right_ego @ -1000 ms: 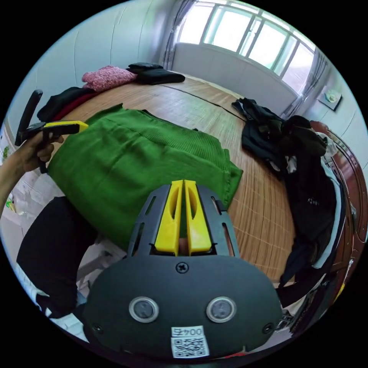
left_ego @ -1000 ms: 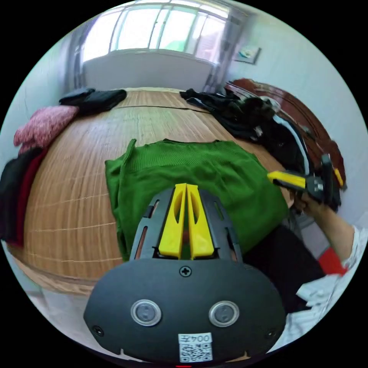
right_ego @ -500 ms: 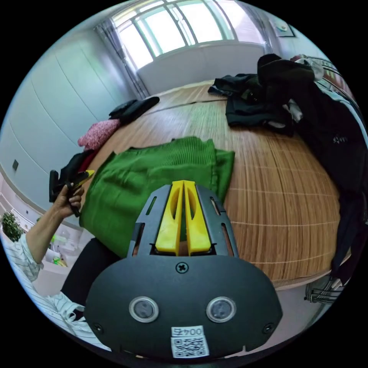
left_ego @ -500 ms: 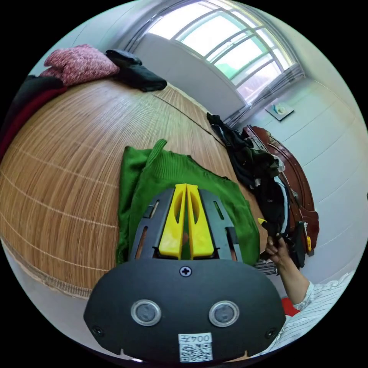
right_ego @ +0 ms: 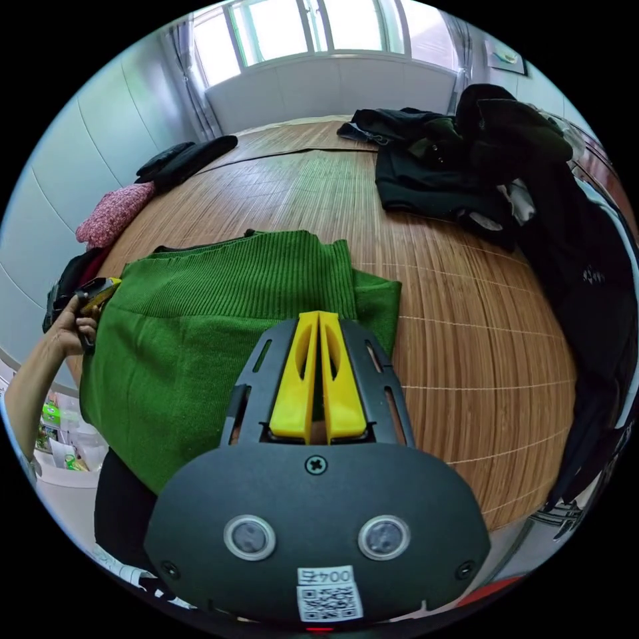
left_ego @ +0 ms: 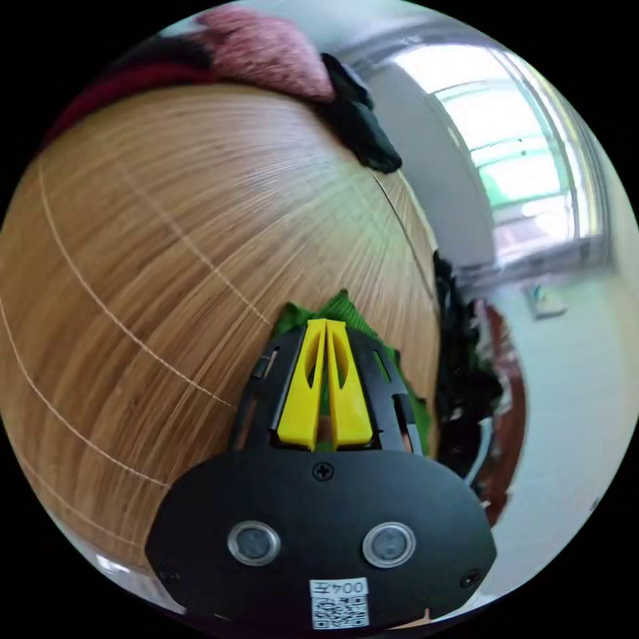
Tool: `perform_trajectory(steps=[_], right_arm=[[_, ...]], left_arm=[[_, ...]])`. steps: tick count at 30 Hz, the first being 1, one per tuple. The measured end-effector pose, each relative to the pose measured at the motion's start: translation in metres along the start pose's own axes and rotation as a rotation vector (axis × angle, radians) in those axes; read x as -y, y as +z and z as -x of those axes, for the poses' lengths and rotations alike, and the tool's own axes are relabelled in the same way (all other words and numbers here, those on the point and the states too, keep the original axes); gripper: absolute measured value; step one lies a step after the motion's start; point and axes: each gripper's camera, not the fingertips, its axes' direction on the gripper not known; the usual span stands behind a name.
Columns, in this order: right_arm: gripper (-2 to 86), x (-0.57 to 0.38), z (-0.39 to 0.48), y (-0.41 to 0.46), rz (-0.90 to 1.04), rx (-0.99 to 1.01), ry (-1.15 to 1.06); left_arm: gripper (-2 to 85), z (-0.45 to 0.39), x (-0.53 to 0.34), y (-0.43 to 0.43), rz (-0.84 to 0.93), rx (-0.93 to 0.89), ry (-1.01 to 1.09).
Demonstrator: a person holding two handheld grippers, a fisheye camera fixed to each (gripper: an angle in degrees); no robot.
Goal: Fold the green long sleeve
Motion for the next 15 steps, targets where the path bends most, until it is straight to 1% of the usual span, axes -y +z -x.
perform_trajectory(steps=[2,4,6,7,8,9,10,11,13,14,15], right_arm=[[-0.7,-0.001,-0.002,0.004,0.003,0.013,0.006],[-0.7,-0.002,-0.003,0.007,0.004,0.023,0.011],[-0.7,-0.003,-0.003,0.010,0.005,0.030,0.013],[-0.7,-0.003,-0.003,0.011,0.005,0.036,0.017],[-0.7,-0.004,-0.003,0.013,0.005,0.038,0.018],[-0.7,-0.004,-0.003,0.014,0.005,0.037,0.017],[-0.7,-0.005,-0.001,0.015,0.005,0.034,0.016],[-0.7,-0.006,0.000,0.017,0.004,0.033,0.015],[-0.7,-0.007,0.001,0.019,0.004,0.029,0.014],[-0.7,-0.008,0.003,0.021,0.004,0.026,0.012],[-0.7,-0.008,0.003,0.022,0.004,0.024,0.012]], left_arm=[[0.3,0.028,0.012,-0.014,-0.031,-0.206,-0.225],[0.2,0.027,0.016,-0.031,-0.086,-0.272,-0.294],[0.2,0.009,0.020,-0.052,-0.137,-0.342,-0.242],[0.1,-0.009,0.023,-0.061,-0.133,-0.401,-0.168],[0.1,-0.030,0.025,-0.064,-0.095,-0.406,-0.084],[0.1,-0.040,0.027,-0.065,-0.071,-0.387,-0.044],[0.1,-0.056,0.032,-0.064,-0.032,-0.300,0.022],[0.1,-0.065,0.041,-0.062,-0.008,-0.163,0.057],[0.1,-0.061,0.057,-0.062,0.005,-0.043,0.043],[0.1,-0.044,0.065,-0.066,-0.005,-0.137,-0.078],[0.1,-0.036,0.067,-0.068,-0.024,-0.179,-0.146]])
